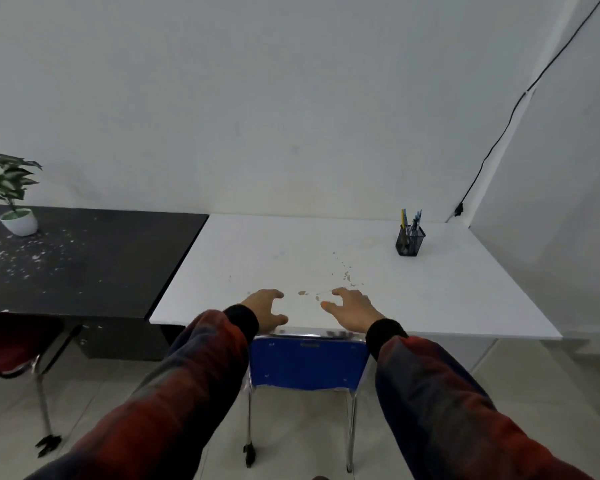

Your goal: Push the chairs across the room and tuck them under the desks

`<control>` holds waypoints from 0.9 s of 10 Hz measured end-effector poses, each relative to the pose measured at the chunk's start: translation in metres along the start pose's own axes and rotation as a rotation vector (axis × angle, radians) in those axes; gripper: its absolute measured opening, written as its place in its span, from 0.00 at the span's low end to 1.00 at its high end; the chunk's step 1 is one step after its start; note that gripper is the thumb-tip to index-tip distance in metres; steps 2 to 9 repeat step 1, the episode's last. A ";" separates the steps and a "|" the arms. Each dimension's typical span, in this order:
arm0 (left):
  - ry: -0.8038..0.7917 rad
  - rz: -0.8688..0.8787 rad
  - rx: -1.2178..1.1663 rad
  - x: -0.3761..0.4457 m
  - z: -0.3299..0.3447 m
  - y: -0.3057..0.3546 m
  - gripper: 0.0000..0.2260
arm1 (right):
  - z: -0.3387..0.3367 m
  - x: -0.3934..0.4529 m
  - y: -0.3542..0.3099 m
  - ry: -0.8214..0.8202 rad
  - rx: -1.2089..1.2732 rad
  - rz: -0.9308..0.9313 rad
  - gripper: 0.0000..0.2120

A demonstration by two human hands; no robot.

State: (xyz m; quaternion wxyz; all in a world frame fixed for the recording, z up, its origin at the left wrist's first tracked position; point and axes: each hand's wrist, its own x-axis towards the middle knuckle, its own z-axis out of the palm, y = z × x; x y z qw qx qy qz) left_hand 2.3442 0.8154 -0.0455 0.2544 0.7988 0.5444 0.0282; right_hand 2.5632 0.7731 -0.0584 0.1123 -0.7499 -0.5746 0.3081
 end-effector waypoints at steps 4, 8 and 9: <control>0.115 0.079 -0.013 0.004 -0.049 0.024 0.25 | -0.049 -0.013 -0.031 0.138 0.154 -0.161 0.28; 0.115 0.079 -0.013 0.004 -0.049 0.024 0.25 | -0.049 -0.013 -0.031 0.138 0.154 -0.161 0.28; 0.115 0.079 -0.013 0.004 -0.049 0.024 0.25 | -0.049 -0.013 -0.031 0.138 0.154 -0.161 0.28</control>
